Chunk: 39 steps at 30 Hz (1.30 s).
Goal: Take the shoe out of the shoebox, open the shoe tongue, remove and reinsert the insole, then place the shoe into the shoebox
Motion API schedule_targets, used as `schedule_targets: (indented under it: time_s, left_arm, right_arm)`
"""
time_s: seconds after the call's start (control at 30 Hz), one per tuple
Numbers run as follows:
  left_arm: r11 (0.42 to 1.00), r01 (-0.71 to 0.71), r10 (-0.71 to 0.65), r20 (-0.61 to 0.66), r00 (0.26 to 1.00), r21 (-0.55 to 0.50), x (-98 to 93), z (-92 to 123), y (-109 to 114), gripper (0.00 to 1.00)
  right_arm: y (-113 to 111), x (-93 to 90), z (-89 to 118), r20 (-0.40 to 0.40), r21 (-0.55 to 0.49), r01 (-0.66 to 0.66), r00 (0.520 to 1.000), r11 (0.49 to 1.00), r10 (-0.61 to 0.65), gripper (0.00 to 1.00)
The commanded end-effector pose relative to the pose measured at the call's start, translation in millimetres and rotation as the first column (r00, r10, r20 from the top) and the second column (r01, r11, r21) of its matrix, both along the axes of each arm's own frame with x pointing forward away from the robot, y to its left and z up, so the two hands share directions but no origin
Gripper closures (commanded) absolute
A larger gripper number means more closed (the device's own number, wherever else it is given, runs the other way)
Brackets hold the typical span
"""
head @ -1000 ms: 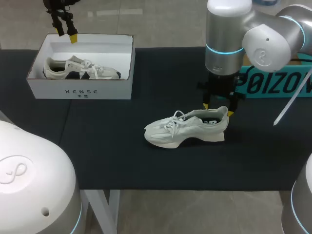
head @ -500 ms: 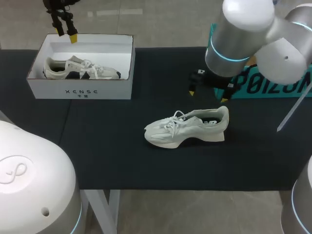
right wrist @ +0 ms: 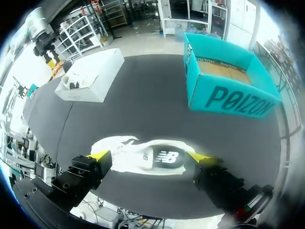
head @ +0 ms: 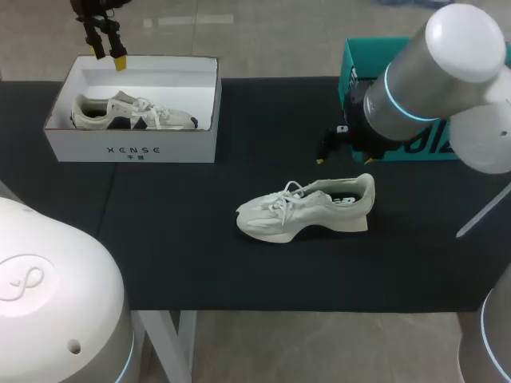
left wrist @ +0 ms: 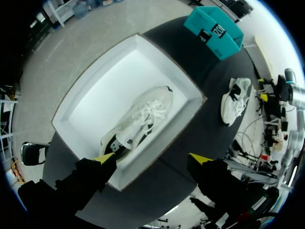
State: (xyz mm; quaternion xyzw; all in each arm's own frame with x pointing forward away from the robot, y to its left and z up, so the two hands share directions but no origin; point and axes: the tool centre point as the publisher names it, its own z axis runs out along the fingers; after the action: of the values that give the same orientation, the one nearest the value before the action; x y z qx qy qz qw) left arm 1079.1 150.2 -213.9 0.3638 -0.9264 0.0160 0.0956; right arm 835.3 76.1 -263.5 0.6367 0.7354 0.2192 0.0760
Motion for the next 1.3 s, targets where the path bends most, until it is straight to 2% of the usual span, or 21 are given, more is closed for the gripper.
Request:
schedule_targets:
  time_s: [0.03,0.13,0.17,0.3,0.37,0.4,0.43,0.47,0.5,1.1,1.13,1.27,1.3]
  left_arm:
    - [1.000,0.001,-0.001,-0.004,1.000,0.001,1.4,0.4,0.7,0.00]
    - [1.000,0.001,-0.001,-0.004,1.000,0.001,1.4,0.4,0.7,0.00]
    - [1.000,0.001,-0.001,-0.004,1.000,0.001,1.4,0.4,0.7,0.00]
    - [1.000,0.001,-0.001,-0.004,1.000,0.001,1.4,0.4,0.7,0.00]
    - [1.000,0.001,-0.001,-0.004,1.000,0.001,1.4,0.4,0.7,0.00]
    - [1.000,0.001,-0.001,-0.004,1.000,0.001,1.4,0.4,0.7,0.00]
    - [1.000,0.001,-0.001,-0.004,1.000,0.001,1.4,0.4,0.7,0.00]
    - [1.000,0.001,-0.001,-0.004,1.000,0.001,1.4,0.4,0.7,0.00]
    - [1.000,0.001,-0.001,-0.004,1.000,0.001,1.4,0.4,0.7,0.00]
    - [1.000,0.001,-0.001,-0.004,1.000,0.001,1.4,0.4,0.7,0.00]
    - [1.000,0.001,-0.001,-0.004,1.000,0.001,1.4,0.4,0.7,0.00]
    - [1.000,0.001,-0.001,-0.004,1.000,0.001,1.4,0.4,0.7,0.00]
    - [1.000,0.001,-0.001,-0.004,1.000,0.001,1.4,0.4,0.7,0.00]
  right_arm:
    - [-25.8,-18.3,3.8,-0.012,0.170,-0.345,0.936,0.923,0.352,0.00]
    - [-38.1,-27.9,16.1,0.059,0.167,-0.475,0.879,0.864,0.473,0.00]
    - [-41.0,-30.3,20.6,0.101,0.179,-0.536,0.844,0.825,0.526,0.00]
    - [-53.7,-34.9,29.6,0.149,0.189,-0.687,0.726,0.702,0.671,0.00]
    - [-53.7,-36.0,34.9,0.200,0.165,-0.779,0.627,0.605,0.753,0.00]
    - [-54.4,-36.3,36.1,0.196,0.151,-0.809,0.588,0.568,0.785,0.00]
    - [-52.4,-37.6,36.6,0.192,0.130,-0.852,0.524,0.508,0.830,0.00]
    - [-51.1,-38.3,36.5,0.187,0.129,-0.872,0.490,0.473,0.852,0.00]
    - [-51.6,-37.3,35.2,0.159,0.138,-0.865,0.500,0.482,0.851,0.00]
    - [-51.6,-37.3,35.2,0.159,0.138,-0.865,0.500,0.482,0.851,0.00]
    - [-56.7,-41.9,32.5,0.160,0.118,-0.878,0.477,0.463,0.864,0.00]
    - [-74.5,-49.4,31.4,0.079,-0.007,-0.929,0.369,0.370,0.926,0.00]
    - [-78.8,-49.8,31.1,0.054,-0.021,-0.930,0.367,0.368,0.929,0.00]
